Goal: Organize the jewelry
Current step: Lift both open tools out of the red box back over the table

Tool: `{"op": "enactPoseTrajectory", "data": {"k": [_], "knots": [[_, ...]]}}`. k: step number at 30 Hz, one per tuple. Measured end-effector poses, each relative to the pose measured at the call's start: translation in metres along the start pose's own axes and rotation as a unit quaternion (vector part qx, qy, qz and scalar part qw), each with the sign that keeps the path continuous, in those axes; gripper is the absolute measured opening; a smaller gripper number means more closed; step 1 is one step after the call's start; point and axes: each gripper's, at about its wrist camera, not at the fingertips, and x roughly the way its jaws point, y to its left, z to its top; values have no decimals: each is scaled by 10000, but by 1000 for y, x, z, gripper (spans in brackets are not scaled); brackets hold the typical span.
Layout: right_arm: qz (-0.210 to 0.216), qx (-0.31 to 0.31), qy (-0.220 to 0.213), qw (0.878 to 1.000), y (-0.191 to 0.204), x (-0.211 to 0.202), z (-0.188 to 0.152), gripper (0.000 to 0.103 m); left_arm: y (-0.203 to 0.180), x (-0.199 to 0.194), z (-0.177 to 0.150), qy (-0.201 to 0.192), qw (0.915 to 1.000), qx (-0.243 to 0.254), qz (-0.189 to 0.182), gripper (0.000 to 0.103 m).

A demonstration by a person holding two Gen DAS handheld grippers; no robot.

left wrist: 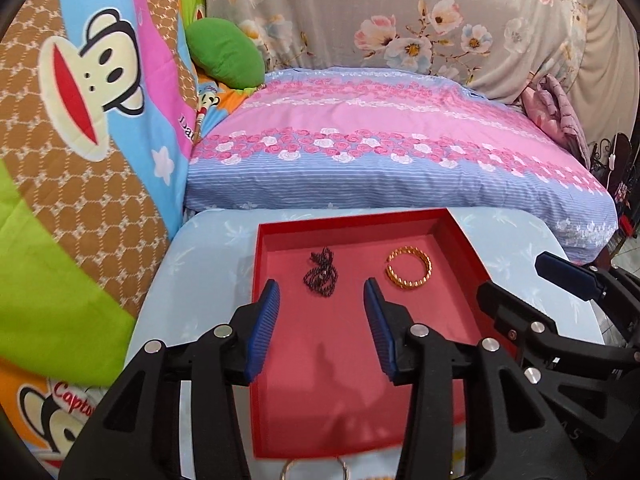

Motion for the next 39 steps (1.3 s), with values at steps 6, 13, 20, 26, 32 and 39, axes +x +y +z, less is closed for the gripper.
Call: {"op": "enactPoseTrajectory", "data": {"k": [6, 13, 20, 26, 32, 39], "knots": [[29, -31, -34, 10000, 9, -36, -34, 62, -2, -32, -30, 69, 9999, -37, 87, 43], [27, -29, -9, 10000, 15, -61, -68, 62, -5, -56, -64, 163, 9996, -172, 134, 43], [51, 14, 124, 9999, 17, -66, -94, 62, -8, -62, -91, 338, 9988, -266, 217, 43], [98, 62, 209, 9997, 17, -67, -112, 62, -10, -65, -107, 417, 9983, -292, 269, 43], [114, 98, 315, 9994, 16, -66, -126, 62, -11, -64, -120, 521, 9977, -313, 291, 43], [90, 90, 458, 9989, 12, -60, -144, 64, -5, -60, -136, 616, 9964, -521, 266, 58]]}}
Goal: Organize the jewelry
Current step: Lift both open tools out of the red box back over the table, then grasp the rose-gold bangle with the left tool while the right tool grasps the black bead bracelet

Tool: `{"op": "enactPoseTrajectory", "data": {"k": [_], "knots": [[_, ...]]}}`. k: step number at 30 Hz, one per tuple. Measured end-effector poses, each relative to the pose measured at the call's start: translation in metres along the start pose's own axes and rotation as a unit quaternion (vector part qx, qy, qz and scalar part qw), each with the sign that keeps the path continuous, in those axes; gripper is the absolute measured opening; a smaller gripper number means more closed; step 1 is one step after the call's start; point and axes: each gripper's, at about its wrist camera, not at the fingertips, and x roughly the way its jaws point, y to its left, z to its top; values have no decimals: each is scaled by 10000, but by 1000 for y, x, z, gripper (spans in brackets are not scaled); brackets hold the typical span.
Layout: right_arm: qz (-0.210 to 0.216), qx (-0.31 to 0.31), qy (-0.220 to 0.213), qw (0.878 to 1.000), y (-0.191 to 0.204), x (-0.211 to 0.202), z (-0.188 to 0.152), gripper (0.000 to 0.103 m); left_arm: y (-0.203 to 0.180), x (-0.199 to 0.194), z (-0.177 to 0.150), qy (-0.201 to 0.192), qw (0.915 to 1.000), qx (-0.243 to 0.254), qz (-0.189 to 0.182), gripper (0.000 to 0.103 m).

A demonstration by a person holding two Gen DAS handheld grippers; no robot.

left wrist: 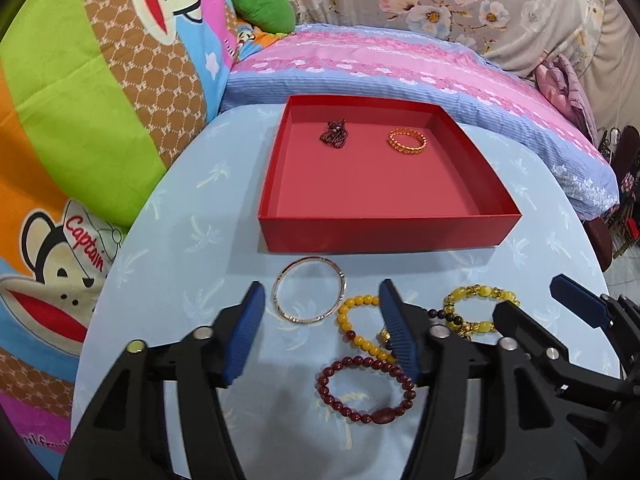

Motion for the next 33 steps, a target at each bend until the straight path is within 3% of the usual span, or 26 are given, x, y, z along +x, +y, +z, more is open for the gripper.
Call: {"op": "enactPoseTrajectory", "data": {"k": [15, 18, 20, 33], "knots": [[-137, 136, 455, 9988, -19, 24, -34, 65, 51, 31, -26, 426, 9967, -662, 192, 59], [-139, 167, 480, 9986, -21, 27, -34, 65, 50, 35, -23, 429, 9965, -713, 92, 62], [-144, 179, 484, 9986, -23, 28, -34, 65, 47, 36, -21, 413, 9966, -718, -4, 73], [-112, 203, 570, 9981, -24, 35, -32, 65, 17, 77, 0, 660, 9970, -408, -61, 79]]}}
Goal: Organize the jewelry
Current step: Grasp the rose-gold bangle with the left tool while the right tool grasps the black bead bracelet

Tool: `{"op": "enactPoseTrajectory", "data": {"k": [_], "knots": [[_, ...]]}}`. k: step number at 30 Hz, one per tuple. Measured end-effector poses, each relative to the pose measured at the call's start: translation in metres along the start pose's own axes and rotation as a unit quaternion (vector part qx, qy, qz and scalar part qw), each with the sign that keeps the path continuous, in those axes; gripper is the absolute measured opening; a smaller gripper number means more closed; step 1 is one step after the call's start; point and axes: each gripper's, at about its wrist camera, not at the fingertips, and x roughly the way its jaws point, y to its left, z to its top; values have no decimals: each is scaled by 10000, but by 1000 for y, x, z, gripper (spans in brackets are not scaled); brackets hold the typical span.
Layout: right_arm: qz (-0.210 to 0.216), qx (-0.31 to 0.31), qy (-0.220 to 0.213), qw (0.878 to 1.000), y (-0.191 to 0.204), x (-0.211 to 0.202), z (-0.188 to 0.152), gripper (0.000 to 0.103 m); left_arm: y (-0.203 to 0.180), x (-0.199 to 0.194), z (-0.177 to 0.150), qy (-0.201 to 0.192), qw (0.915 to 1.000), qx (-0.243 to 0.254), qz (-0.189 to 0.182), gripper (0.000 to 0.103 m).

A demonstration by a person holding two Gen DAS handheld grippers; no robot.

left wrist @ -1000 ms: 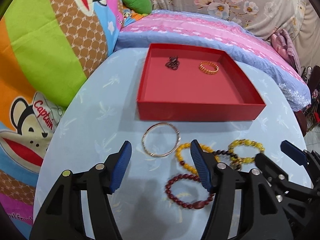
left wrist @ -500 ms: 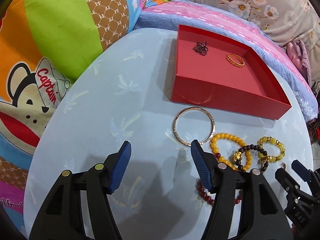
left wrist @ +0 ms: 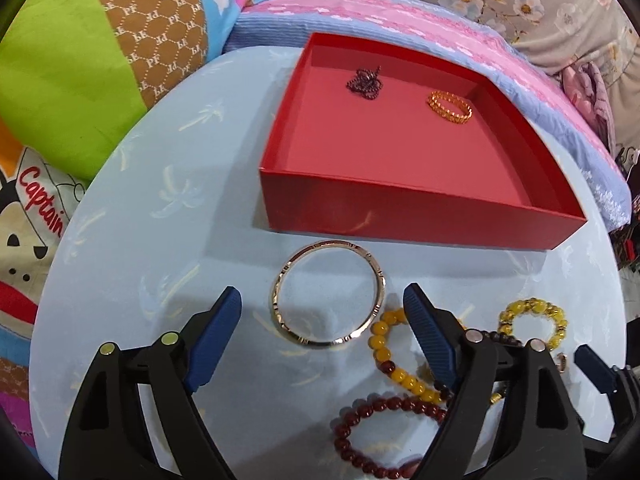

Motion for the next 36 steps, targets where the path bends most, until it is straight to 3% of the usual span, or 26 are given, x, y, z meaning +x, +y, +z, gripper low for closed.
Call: {"op": "enactPoseTrajectory", "data": {"k": [3, 8, 26, 36], "knots": [[-10, 15, 5, 10000, -1, 1, 0, 65, -3, 3, 0, -74, 9998, 147, 128, 78], [1, 79, 21, 10000, -6, 3, 0, 65, -5, -1, -3, -192, 9991, 363, 140, 56], [-135, 415, 107, 9990, -38, -6, -20, 65, 21, -27, -31, -93, 9999, 104, 64, 56], [236, 41, -21, 9997, -4, -9, -10, 64, 24, -30, -38, -50, 9999, 79, 78, 56]]}}
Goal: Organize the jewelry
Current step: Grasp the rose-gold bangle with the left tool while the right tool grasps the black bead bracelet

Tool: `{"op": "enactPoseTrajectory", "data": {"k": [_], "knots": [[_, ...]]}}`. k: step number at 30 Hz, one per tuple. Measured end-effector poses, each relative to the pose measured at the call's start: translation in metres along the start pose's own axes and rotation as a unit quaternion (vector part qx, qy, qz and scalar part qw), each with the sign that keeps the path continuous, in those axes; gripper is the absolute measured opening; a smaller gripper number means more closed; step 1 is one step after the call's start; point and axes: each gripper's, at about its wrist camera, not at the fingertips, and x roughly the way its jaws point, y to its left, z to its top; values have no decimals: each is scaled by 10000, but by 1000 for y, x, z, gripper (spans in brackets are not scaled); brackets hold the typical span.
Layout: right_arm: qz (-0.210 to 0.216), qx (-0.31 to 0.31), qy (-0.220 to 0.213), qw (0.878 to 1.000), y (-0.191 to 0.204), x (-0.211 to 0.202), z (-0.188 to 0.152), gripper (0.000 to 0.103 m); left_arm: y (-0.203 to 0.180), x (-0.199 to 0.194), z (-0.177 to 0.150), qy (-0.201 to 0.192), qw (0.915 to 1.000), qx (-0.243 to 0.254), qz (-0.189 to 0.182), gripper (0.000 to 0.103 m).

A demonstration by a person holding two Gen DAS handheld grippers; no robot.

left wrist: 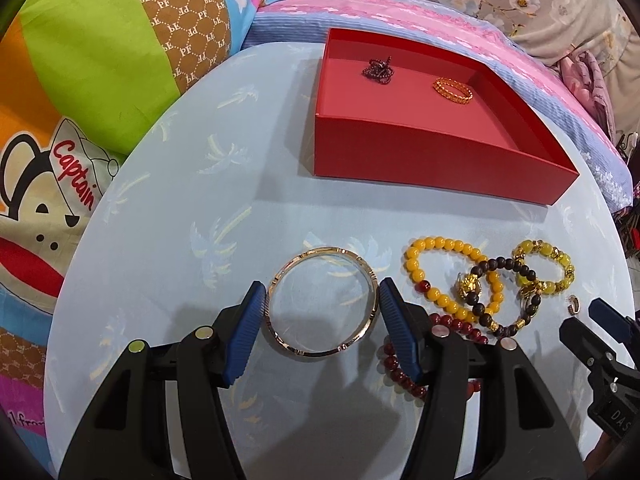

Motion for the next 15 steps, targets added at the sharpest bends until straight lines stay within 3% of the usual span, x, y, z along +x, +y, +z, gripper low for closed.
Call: {"op": "enactPoseTrajectory", "data": {"k": [11, 15], "knots": [[160, -277, 57, 9995, 27, 23, 21, 39, -1, 1, -1, 10, 10000, 47, -27, 56], [134, -355, 38, 9993, 30, 28, 26, 36, -3, 2, -1, 8, 10000, 80, -19, 56]]}}
